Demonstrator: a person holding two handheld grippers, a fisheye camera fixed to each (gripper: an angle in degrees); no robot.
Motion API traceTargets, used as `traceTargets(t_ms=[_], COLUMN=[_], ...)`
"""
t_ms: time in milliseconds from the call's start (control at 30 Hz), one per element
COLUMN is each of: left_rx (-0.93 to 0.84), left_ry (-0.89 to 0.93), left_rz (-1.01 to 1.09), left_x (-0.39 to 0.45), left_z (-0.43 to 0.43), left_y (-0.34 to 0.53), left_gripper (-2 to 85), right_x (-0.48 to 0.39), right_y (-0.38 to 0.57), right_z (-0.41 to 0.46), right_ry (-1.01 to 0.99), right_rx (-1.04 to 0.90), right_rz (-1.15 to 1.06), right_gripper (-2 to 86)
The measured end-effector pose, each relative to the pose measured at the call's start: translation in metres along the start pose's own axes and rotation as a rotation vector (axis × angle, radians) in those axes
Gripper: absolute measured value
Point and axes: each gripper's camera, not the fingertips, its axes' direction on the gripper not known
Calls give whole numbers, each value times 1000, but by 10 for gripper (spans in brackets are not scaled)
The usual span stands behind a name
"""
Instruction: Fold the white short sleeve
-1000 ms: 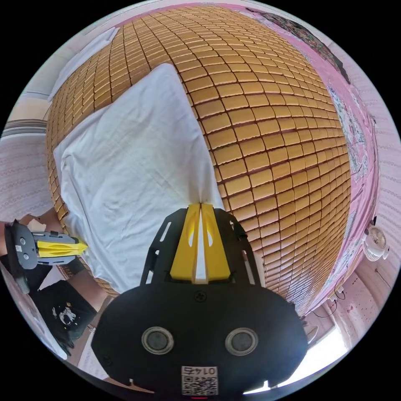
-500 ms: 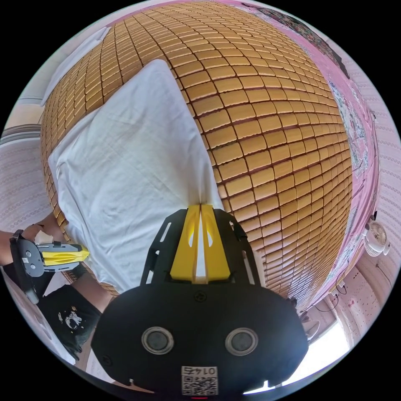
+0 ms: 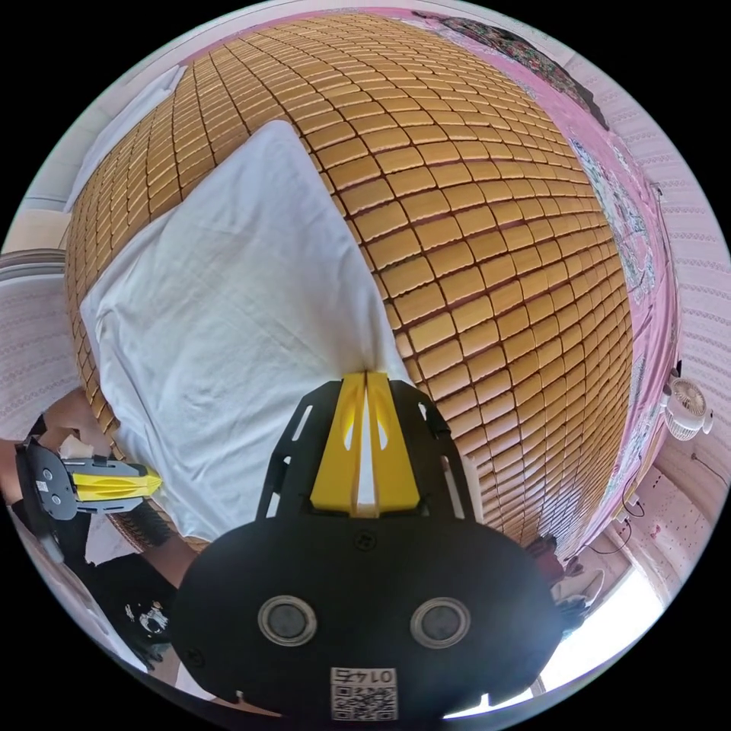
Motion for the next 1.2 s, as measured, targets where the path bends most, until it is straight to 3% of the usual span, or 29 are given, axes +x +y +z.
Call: traceTargets(t_ms=[333,533,767,900,1200], left_rx=[85,149,357,474,440], left_ry=[-49,-90,-225,-236,-106], left_rz=[49,81,89,76,189], left_x=[40,65,119,147,201], left_z=[-17,-28,-62,-93,-84], left_y=[30,52,92,107,64], left_gripper=[-10,-9,21,76,136], right_x=[-29,-45,-88,-135,-160], right_y=[71,163,401,559,724], right_z=[26,37,50,102,237], right_ry=[66,78,21,-64,-289], right_rx=[19,171,457,489,572], right_rz=[-12,79,364,628,947], right_gripper=[-3,56,77,59,34])
